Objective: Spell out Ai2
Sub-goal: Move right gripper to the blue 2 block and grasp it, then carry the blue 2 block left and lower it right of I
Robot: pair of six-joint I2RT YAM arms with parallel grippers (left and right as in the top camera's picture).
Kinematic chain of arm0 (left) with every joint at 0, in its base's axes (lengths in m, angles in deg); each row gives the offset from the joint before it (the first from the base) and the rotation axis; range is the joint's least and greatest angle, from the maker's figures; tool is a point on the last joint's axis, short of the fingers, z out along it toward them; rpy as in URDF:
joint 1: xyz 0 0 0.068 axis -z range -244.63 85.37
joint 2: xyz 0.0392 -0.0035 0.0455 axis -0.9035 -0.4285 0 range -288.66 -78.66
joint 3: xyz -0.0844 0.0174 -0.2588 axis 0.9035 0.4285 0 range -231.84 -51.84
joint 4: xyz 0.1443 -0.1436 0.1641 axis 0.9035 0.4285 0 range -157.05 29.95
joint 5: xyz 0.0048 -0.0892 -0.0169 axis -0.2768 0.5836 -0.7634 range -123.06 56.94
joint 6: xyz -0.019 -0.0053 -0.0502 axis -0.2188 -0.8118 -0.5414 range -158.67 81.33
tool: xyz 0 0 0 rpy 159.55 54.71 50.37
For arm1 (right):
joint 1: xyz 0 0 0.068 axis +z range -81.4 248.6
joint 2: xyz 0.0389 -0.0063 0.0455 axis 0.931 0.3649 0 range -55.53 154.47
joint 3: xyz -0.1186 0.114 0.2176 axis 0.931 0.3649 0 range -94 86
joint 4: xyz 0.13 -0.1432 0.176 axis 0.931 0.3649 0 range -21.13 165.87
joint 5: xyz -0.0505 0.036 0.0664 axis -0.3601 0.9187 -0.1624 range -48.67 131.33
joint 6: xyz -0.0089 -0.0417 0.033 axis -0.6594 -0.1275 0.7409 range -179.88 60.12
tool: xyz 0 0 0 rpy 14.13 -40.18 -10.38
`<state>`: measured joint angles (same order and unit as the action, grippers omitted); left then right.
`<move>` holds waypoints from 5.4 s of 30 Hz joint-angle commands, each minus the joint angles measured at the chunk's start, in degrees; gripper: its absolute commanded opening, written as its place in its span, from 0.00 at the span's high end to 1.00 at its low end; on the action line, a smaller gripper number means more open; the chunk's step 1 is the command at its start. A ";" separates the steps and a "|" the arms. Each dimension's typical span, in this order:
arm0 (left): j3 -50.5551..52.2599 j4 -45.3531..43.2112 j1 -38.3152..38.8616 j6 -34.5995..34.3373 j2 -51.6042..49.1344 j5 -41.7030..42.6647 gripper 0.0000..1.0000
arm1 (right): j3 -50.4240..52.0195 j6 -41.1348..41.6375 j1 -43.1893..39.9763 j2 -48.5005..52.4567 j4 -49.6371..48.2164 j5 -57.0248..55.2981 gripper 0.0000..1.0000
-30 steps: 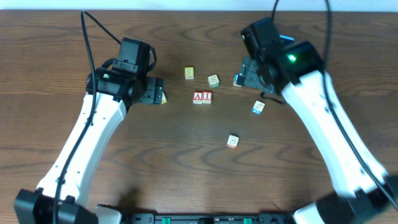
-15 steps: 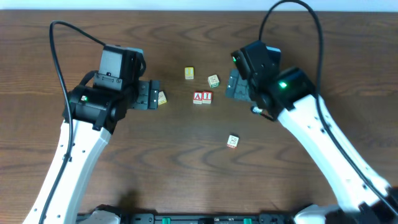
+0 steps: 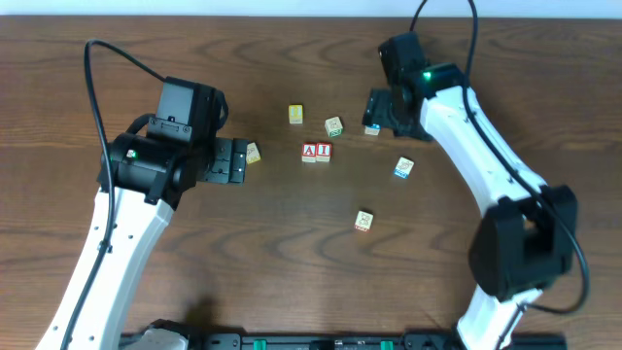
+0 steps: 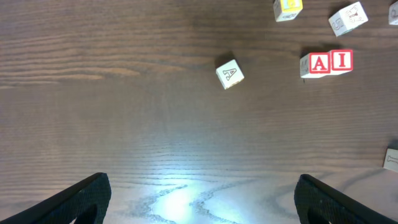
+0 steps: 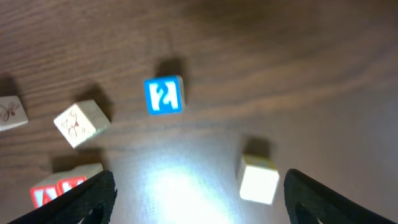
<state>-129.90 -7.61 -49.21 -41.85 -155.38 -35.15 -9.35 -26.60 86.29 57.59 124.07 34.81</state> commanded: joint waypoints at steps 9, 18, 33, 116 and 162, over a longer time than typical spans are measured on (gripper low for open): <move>0.17 -0.92 -0.07 -0.66 0.02 0.20 0.04 | -10.71 -8.76 -0.15 13.31 0.28 2.71 0.19; 0.17 -1.42 -0.07 -0.66 0.00 0.20 0.05 | -10.71 -9.79 -0.15 15.82 -0.81 2.69 0.23; 0.17 -1.42 -0.07 -0.66 -0.02 0.20 0.05 | -10.71 -8.90 -0.15 18.25 -3.21 2.32 0.48; 0.17 2.01 -0.07 -1.36 -0.04 2.14 0.04 | 20.31 5.22 12.11 -9.97 -13.90 0.87 0.77; 0.17 0.92 -0.07 -1.77 -0.09 2.12 0.05 | 18.51 3.52 10.56 0.48 -23.74 2.27 0.66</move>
<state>-129.90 -6.83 -49.21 -43.14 -155.38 -33.22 10.26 -22.69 97.04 58.01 100.55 37.73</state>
